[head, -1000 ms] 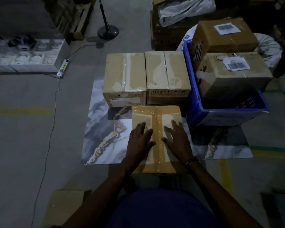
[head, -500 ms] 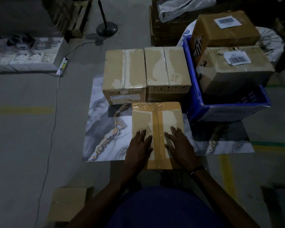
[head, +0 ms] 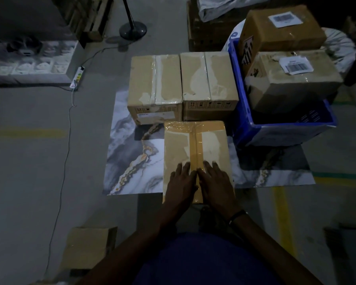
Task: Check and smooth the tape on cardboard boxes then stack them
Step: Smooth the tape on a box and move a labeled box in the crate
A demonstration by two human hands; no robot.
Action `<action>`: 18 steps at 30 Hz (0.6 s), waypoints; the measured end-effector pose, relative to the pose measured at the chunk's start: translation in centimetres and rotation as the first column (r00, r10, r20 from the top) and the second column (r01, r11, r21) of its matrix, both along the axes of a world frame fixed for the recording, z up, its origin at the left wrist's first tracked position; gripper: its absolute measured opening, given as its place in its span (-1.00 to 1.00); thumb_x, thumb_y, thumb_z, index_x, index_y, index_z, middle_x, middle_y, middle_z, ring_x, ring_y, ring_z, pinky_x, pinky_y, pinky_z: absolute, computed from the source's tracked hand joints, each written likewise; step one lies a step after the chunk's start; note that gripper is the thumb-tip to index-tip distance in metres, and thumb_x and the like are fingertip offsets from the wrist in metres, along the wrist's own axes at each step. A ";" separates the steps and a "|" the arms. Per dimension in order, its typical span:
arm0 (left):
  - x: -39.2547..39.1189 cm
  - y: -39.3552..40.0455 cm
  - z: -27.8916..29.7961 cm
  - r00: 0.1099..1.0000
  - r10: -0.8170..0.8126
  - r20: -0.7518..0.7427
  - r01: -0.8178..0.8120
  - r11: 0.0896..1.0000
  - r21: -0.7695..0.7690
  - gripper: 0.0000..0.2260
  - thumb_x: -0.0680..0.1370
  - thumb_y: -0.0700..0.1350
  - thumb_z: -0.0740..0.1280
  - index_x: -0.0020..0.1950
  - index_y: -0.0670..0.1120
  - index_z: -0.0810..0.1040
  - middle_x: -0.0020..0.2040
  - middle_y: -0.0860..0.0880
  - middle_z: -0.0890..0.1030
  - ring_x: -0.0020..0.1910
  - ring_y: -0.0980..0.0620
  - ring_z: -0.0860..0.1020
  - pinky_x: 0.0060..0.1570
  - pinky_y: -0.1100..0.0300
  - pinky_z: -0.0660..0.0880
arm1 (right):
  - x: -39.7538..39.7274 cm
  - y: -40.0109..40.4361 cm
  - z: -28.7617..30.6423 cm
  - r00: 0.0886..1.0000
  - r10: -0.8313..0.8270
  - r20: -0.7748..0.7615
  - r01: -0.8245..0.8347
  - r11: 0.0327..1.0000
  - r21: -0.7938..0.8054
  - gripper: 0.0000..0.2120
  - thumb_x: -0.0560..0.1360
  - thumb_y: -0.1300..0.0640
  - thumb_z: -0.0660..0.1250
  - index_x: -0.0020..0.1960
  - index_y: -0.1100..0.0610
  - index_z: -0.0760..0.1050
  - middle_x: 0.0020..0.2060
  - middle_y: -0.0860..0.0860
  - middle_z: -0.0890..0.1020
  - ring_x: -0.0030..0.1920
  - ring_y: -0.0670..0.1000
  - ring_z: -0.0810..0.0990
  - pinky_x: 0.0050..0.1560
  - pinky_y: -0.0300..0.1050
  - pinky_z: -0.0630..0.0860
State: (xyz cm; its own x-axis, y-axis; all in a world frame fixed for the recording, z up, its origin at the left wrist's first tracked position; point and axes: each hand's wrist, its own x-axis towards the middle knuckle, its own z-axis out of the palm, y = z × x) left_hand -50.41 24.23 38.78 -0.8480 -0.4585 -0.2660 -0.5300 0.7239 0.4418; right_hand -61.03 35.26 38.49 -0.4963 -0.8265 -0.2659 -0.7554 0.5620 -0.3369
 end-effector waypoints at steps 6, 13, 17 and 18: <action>1.8 -1.2 -0.9 0.996 0.028 -0.081 -0.032 0.999 -0.042 -0.43 0.60 0.11 0.37 0.56 -0.04 0.35 0.62 -0.15 0.22 0.62 -0.19 0.13 0.52 -0.17 0.25 | -0.7 2.0 0.0 0.990 -0.114 0.079 0.124 0.982 -0.141 -0.47 0.68 -0.07 0.23 0.60 0.04 0.26 0.63 0.04 0.13 0.64 0.07 0.05 0.59 0.15 0.16; -0.2 -3.2 -0.2 0.999 0.003 0.033 -0.001 0.999 -0.043 -0.07 0.46 0.24 0.48 0.66 0.04 0.03 0.68 -0.11 -0.11 0.64 -0.17 -0.18 0.56 -0.31 0.03 | -2.3 0.2 0.2 0.995 -0.095 0.035 0.098 0.988 -0.119 -0.41 0.67 -0.13 0.20 0.63 0.02 0.18 0.64 0.05 0.09 0.64 0.11 0.01 0.61 0.17 0.10; -2.0 -6.2 0.4 0.992 -0.038 0.121 0.034 0.999 0.036 0.17 0.26 0.29 0.60 0.67 0.08 -0.03 0.67 -0.07 -0.23 0.62 -0.19 -0.27 0.51 -0.38 -0.08 | -4.3 -1.9 0.9 1.000 -0.022 -0.004 0.022 0.997 -0.071 -0.42 0.65 -0.15 0.21 0.61 0.01 0.22 0.64 0.08 0.11 0.64 0.15 0.04 0.57 0.23 0.15; -2.3 -6.4 0.7 0.991 -0.039 0.131 0.033 0.999 0.043 0.17 0.25 0.27 0.62 0.66 0.07 0.00 0.67 -0.08 -0.23 0.62 -0.20 -0.27 0.51 -0.39 -0.09 | -4.5 -2.2 1.1 1.000 -0.014 -0.020 0.012 0.998 -0.067 -0.43 0.64 -0.15 0.23 0.59 0.01 0.27 0.63 0.09 0.15 0.63 0.16 0.08 0.55 0.24 0.19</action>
